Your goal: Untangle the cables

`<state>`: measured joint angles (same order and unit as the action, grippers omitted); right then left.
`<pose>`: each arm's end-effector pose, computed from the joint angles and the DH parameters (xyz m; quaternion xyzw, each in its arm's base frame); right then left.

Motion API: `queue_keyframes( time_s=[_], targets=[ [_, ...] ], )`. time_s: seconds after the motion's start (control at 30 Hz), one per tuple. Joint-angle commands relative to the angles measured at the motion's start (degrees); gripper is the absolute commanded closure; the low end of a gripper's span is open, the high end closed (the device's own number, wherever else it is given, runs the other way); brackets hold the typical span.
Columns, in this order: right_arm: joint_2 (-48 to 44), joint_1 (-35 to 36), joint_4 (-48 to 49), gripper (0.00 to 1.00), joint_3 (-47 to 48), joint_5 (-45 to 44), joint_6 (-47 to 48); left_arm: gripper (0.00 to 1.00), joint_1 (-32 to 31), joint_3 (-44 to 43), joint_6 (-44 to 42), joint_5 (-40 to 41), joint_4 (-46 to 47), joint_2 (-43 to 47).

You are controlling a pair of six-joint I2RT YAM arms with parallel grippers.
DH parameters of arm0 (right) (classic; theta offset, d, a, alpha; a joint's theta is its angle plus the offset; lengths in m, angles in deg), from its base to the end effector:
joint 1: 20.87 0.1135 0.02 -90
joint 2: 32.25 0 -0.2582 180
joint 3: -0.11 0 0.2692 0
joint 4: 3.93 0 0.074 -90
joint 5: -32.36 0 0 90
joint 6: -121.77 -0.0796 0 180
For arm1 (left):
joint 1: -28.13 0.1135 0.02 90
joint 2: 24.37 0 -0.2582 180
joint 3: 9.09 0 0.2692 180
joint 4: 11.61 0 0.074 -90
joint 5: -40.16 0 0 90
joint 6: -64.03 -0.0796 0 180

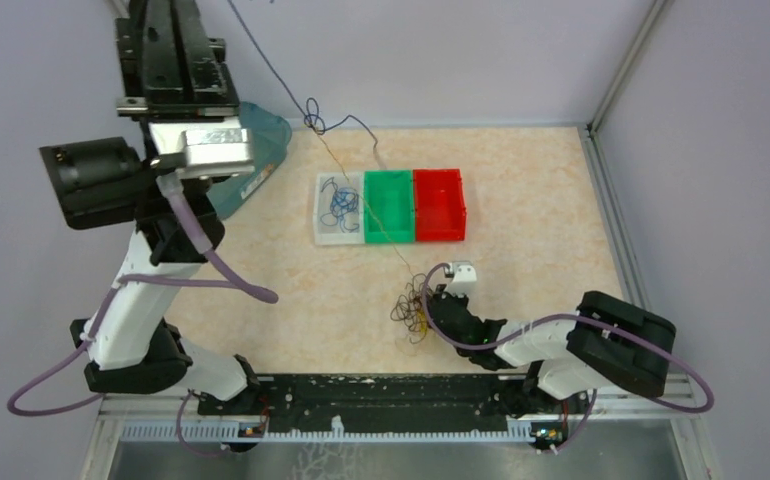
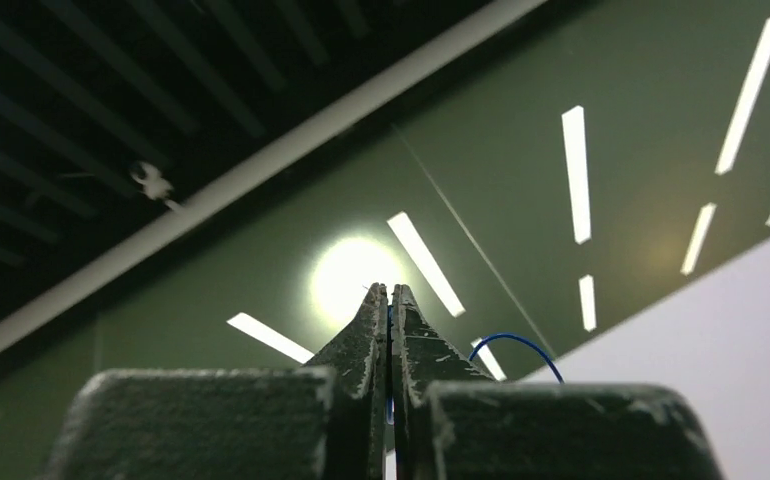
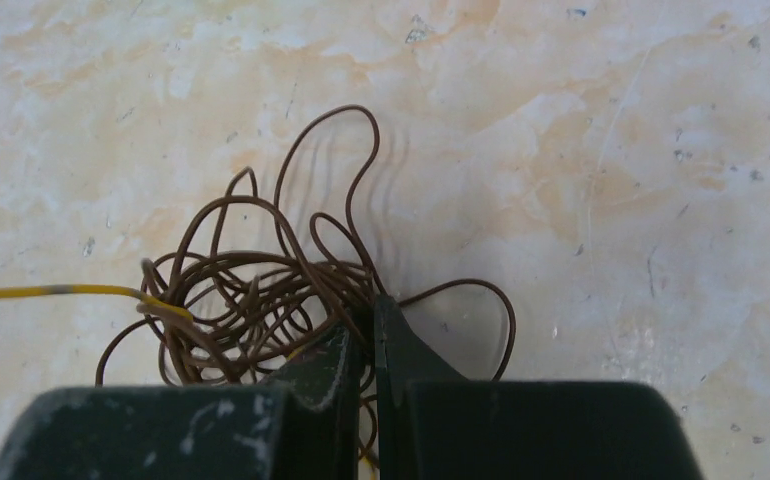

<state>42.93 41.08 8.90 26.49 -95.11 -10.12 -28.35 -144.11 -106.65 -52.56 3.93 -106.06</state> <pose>0.1567 0.1911 0.0800 -0.0033 0.8562 0.1621 0.4905 0.1066 -0.1678 0.7281 0.1792 0.0452 0.2018 0.9618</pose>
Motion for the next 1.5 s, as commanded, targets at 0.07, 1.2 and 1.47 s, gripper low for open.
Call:
queue_keyframes(
  time_s=[0.07, 1.2, 1.47],
  targets=[
    [2.3, -0.4, -1.8, 1.00, -0.5, -0.6, -2.6, 1.00, 0.0, -4.3, -5.3, -4.8, 4.1, 1.4],
    [-22.9, -1.2, -1.9, 0.09, 24.7, 35.6, 23.4, 1.00, 0.0, 35.1, 13.6, -3.0, -27.4, 21.8],
    [-11.8, -1.2, 17.2, 0.13, 27.2, 39.3, 19.9, 1.00, 0.0, 34.4, 13.7, -3.0, -28.3, 22.0]
  ],
)
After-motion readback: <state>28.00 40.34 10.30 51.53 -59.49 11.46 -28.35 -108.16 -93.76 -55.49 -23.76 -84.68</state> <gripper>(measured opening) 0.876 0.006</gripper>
